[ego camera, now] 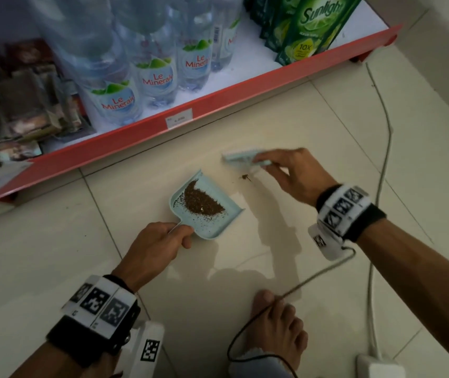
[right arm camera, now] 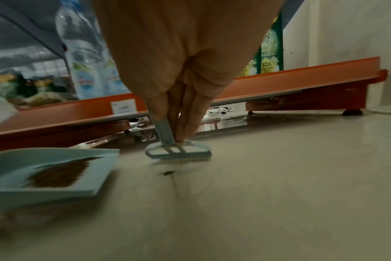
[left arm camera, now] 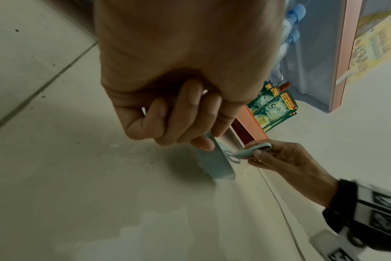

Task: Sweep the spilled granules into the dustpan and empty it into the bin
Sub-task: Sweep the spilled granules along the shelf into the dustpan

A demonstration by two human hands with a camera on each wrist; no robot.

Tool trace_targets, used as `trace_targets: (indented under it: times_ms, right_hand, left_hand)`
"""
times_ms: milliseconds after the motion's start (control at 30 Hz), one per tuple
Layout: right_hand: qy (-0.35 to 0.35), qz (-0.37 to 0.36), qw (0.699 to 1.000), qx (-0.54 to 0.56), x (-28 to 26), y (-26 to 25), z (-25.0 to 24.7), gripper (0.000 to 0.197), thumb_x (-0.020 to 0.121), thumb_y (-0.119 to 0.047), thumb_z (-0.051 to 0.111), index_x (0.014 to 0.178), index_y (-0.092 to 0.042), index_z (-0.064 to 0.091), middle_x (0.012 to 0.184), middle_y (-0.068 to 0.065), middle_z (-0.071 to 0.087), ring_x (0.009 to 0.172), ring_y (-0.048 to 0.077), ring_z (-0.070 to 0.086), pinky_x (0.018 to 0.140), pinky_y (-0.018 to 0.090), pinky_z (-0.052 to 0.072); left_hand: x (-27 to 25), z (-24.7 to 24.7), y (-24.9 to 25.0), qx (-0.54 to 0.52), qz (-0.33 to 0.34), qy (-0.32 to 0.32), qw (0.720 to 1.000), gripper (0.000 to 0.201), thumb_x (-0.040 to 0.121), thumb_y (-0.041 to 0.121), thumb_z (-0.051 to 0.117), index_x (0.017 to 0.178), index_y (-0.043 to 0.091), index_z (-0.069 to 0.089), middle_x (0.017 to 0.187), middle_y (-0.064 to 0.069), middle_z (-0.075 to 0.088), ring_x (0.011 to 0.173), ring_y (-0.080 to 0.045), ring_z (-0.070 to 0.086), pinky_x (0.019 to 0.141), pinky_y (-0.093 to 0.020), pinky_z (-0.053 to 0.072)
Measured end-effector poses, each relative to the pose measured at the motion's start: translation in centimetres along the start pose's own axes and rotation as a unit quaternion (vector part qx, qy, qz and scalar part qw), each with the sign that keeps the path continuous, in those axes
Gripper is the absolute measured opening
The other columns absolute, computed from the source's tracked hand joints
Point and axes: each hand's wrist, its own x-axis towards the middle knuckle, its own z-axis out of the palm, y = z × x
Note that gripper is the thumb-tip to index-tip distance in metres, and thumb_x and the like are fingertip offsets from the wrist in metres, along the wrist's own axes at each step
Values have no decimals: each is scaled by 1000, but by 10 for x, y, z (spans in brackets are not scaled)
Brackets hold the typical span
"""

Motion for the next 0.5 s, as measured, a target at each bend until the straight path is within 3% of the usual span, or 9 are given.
trace_targets:
  times_ms: [100, 233, 300, 367, 433, 500]
  right_hand:
    - [-13, -8, 1000, 21, -27, -11, 0, 22, 98, -15, 58, 115, -11, 71, 117, 4, 72, 99, 18, 72, 90, 19, 52]
    - [114, 48, 992, 6, -40, -15, -8, 22, 97, -11, 60, 116, -12, 70, 111, -1, 73, 92, 12, 71, 86, 24, 56]
    - [179, 104, 977, -42, -43, -12, -11, 22, 98, -12, 57, 115, -10, 70, 108, 4, 74, 89, 17, 72, 83, 30, 58]
    - [202, 178, 958, -98, -44, -11, -8, 22, 98, -12, 55, 113, -7, 70, 101, 11, 75, 81, 28, 72, 76, 39, 60]
    - [207, 231, 943, -117, -45, -16, 0, 20, 96, -11, 54, 108, -7, 70, 88, 14, 76, 69, 34, 70, 67, 36, 57]
    - [180, 236, 949, -106, -46, -32, 18, 19, 95, -9, 55, 105, -8, 70, 76, 13, 74, 60, 35, 67, 60, 29, 51]
  left_hand:
    - [-6, -3, -6, 6, 20, -6, 1000, 37, 84, 49, 52, 66, 21, 66, 39, 8, 45, 37, -4, 40, 51, -26, 34]
    - [-8, -9, -14, 1, 26, -17, 1000, 40, 77, 57, 48, 65, 23, 65, 39, 10, 44, 37, -2, 39, 52, -26, 35]
    - [-6, -11, -16, 10, 36, -19, 999, 41, 76, 59, 47, 66, 23, 65, 39, 10, 44, 37, -2, 39, 52, -26, 35]
    - [-6, -12, -18, 12, 42, -14, 999, 42, 76, 61, 47, 68, 23, 66, 40, 9, 45, 38, -2, 40, 52, -26, 36]
    - [-4, -15, -17, 8, 55, -14, 998, 42, 76, 61, 48, 68, 24, 66, 40, 9, 45, 39, -2, 41, 52, -27, 36]
    - [-2, -18, -15, 5, 66, -15, 998, 39, 77, 57, 49, 65, 25, 66, 40, 11, 46, 39, -2, 42, 53, -27, 36]
